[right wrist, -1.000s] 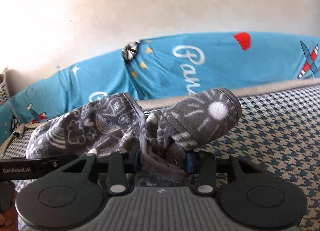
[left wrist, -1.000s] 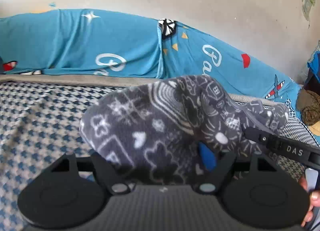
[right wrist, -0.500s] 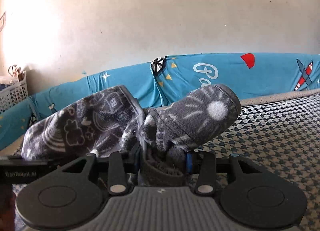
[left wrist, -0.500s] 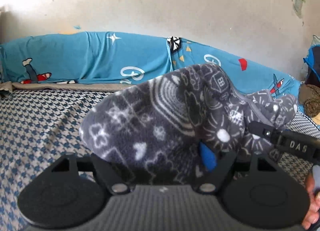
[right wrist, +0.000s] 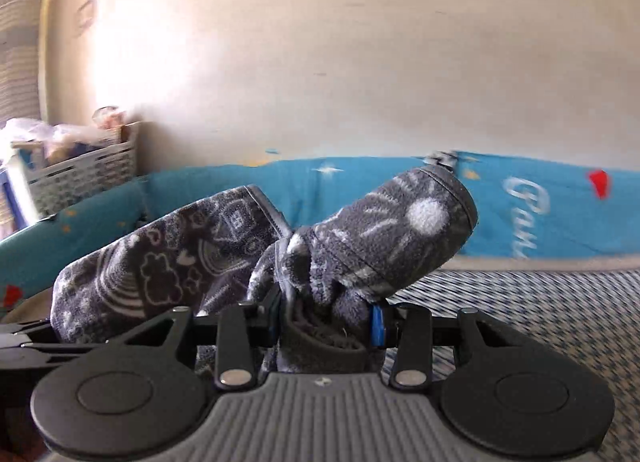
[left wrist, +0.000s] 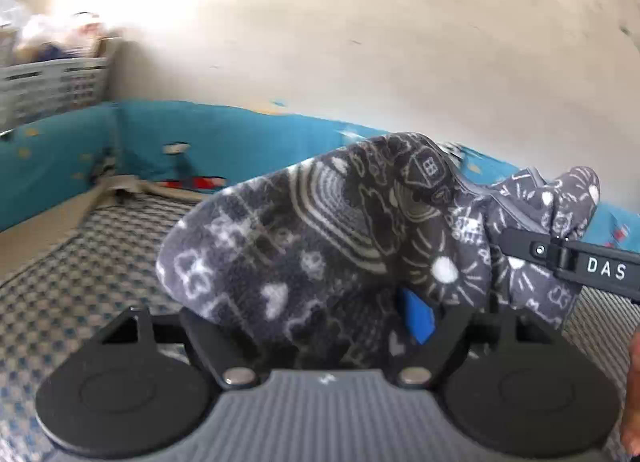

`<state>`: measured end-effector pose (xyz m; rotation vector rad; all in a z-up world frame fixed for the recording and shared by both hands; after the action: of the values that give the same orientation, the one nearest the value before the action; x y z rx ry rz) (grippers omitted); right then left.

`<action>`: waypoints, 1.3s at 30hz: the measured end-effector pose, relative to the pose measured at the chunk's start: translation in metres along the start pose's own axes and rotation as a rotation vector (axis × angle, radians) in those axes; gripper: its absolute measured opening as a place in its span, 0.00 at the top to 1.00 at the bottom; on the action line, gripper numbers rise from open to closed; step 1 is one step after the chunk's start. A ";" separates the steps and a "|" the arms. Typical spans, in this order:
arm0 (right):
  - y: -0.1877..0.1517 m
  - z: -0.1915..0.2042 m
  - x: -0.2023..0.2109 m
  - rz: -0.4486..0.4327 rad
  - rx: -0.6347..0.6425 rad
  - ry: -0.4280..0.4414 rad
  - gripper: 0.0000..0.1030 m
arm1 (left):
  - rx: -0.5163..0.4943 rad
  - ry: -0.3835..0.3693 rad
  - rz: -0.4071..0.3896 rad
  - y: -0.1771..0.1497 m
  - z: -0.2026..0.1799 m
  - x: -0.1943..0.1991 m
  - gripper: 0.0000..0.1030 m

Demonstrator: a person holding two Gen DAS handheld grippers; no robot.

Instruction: Fold clothes

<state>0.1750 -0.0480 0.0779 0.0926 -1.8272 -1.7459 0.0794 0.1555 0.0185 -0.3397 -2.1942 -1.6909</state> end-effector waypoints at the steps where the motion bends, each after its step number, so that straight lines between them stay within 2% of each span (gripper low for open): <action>1: 0.004 0.009 -0.006 0.001 0.018 0.021 0.60 | 0.021 0.024 -0.007 0.003 0.009 0.002 0.26; 14: 0.040 0.119 -0.091 0.043 0.202 0.297 0.60 | 0.223 0.321 -0.087 0.025 0.119 0.026 0.26; 20: 0.050 0.168 -0.128 0.060 0.263 0.392 0.60 | 0.308 0.425 -0.097 0.023 0.165 0.027 0.27; 28: 0.047 0.220 -0.163 0.089 0.357 0.444 0.61 | 0.396 0.481 -0.083 0.012 0.204 0.019 0.27; 37: 0.050 0.246 -0.189 0.102 0.418 0.473 0.61 | 0.452 0.500 -0.078 0.007 0.223 0.008 0.27; 39: 0.052 0.247 -0.194 0.098 0.415 0.471 0.61 | 0.460 0.494 -0.081 0.010 0.226 0.003 0.24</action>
<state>0.2375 0.2638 0.0660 0.5240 -1.7654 -1.1324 0.0522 0.3762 -0.0227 0.2626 -2.1365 -1.0951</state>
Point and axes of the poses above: each gripper's, at about its wrist camera, not at the fingertips, and x roughly against the way its jaws point, z to its left, y to its top, the point moved 3 cm from there along -x, roughly the way its jaws point, and after that the axes turned 1 degree about -y, right-handed, at the moved point
